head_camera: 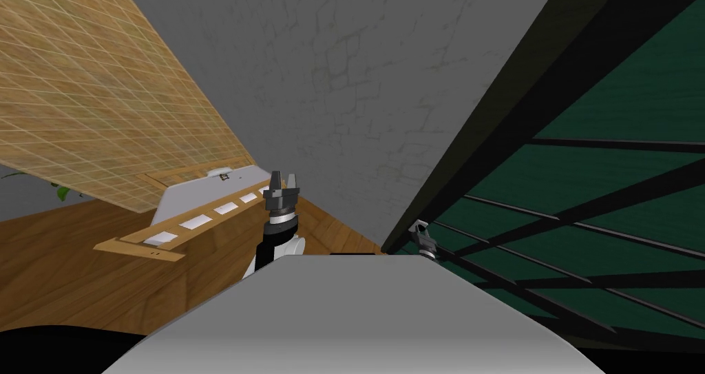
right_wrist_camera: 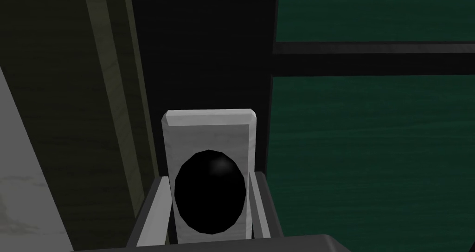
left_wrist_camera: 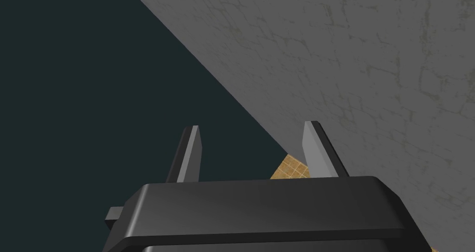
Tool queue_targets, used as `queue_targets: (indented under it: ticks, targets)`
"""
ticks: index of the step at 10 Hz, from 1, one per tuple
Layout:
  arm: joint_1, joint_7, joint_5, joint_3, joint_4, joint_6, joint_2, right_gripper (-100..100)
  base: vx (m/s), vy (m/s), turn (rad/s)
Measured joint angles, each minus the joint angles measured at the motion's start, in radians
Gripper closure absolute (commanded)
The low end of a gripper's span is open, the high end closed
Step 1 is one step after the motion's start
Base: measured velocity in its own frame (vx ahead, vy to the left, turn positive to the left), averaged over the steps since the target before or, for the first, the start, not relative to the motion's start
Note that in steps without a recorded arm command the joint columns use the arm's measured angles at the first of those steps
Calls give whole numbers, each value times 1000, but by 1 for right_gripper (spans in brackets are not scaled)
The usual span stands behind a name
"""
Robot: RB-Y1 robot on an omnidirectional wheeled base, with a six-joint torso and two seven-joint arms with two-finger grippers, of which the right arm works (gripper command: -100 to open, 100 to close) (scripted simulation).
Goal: Pull the door open
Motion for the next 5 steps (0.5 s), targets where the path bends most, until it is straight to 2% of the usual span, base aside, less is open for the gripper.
queue_targets:
  ticks: [2,4,5]
  targets:
    - [3,-14,13,25,-11,0,-11,100,-212,-24,84]
    - [15,-28,29,54,-26,-4,-21,100,-221,33,52]
    - [25,-36,37,68,-39,-4,-32,100,-237,-20,60]
